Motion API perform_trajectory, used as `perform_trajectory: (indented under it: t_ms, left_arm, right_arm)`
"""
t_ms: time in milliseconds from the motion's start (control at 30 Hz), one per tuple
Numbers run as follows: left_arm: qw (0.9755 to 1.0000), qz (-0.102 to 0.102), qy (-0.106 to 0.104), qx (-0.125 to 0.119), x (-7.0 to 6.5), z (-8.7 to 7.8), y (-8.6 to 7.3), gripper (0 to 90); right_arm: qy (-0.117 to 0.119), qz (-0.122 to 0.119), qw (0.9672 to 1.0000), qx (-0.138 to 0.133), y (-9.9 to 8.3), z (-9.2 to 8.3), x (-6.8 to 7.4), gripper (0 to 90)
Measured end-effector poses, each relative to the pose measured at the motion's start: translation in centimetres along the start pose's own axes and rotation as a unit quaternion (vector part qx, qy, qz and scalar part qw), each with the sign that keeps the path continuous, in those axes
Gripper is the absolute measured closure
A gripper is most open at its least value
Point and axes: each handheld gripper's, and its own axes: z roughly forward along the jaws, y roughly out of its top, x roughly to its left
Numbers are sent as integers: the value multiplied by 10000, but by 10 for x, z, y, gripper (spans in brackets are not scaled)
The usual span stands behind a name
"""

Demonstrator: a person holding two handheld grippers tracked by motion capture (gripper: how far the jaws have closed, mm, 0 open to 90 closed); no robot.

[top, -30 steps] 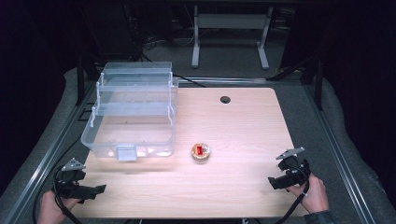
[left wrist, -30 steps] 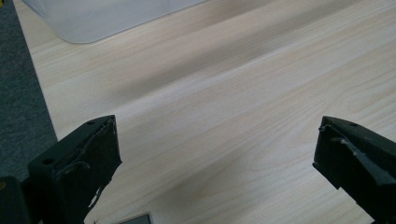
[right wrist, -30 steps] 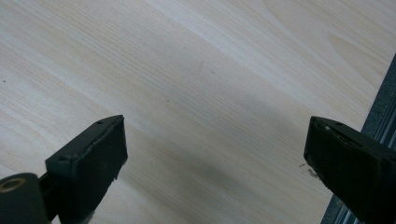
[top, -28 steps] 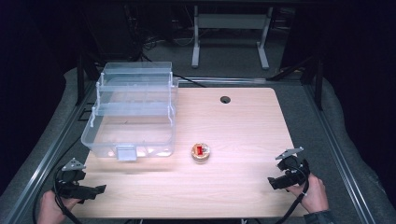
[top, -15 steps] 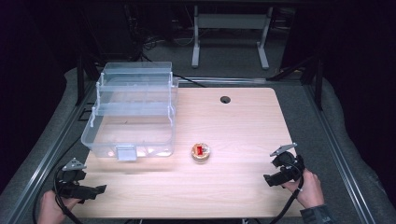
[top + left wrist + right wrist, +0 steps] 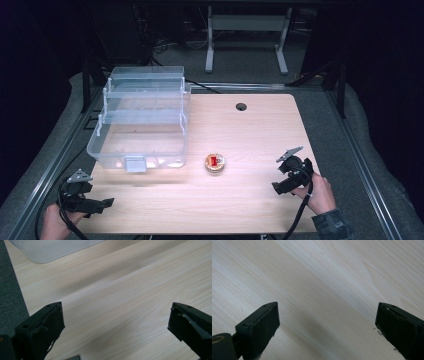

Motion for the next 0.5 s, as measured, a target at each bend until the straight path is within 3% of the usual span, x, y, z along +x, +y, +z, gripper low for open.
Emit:
perform_trajectory:
  t_ms: [267,500]
  left_arm:
    - [10000,17,-17,32,0,2,0,3]
    - [10000,-22,-7,5,1,-1,0,3]
  right_arm:
    - [83,-142,9999,-43,15,5,6,47]
    - [199,-384,9991,-52,41,8,13,42]
